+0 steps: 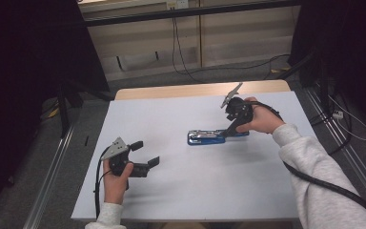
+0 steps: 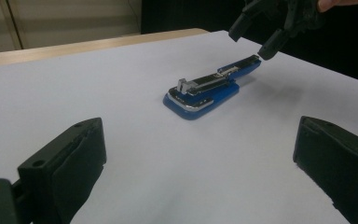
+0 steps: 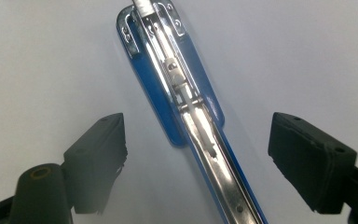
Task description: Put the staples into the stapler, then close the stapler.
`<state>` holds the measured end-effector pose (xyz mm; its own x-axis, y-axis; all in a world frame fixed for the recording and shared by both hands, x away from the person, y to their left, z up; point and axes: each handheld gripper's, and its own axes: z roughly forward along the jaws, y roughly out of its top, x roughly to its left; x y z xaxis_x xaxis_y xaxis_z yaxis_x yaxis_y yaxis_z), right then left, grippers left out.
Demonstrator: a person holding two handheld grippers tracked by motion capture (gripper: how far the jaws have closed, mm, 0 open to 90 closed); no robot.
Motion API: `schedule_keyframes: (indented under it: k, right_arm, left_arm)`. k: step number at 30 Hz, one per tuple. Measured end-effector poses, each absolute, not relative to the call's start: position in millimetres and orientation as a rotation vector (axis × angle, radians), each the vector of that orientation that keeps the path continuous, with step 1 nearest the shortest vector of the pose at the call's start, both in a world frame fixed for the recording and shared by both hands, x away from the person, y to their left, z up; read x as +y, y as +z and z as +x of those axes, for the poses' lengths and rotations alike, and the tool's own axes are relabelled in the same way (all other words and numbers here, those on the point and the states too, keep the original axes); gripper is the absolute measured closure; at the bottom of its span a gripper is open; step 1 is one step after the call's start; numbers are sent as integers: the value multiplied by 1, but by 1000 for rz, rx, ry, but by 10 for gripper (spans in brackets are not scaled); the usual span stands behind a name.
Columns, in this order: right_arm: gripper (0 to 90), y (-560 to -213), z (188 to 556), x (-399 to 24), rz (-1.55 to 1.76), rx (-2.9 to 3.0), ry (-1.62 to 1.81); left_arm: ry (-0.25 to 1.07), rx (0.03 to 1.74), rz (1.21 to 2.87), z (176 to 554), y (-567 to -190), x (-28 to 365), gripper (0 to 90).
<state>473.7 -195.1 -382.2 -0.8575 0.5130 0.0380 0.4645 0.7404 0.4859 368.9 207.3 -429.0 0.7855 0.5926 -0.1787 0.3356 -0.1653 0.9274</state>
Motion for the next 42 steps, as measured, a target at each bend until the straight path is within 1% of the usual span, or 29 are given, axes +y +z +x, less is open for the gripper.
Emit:
schedule_keyframes:
  k: [14,16,17,21,25,27,29,33,37,41,42]
  right_arm:
    - [175,-377,461,-226,892,2761,784]
    - [175,-377,459,-231,903,2748,784]
    - [175,-377,459,-232,915,2743,794]
    - [182,-381,456,-238,939,2731,797]
    - [190,-384,453,-241,953,2718,793]
    - [206,-386,448,-245,980,2700,791]
    - [213,-387,446,-247,992,2687,776]
    - [234,-388,441,-255,1039,2644,794]
    - [257,-390,437,-261,1059,2628,791]
    - [337,-396,431,-270,1069,2617,785]
    - [337,-396,431,-270,1069,2617,785]
  left_arm:
    - [241,750,1831,396,-431,176,32]
    - [231,764,1830,400,-433,173,33]
    - [224,761,1862,402,-433,173,33]
    - [216,763,1864,407,-435,168,42]
    - [229,777,1869,414,-437,161,52]
    - [249,802,1901,418,-437,157,73]
    - [248,808,1889,421,-437,156,105]
    - [257,824,1886,427,-438,153,115]
    - [262,848,1881,431,-440,152,152]
    - [272,838,1920,437,-439,145,187]
    - [272,838,1920,437,-439,145,199]
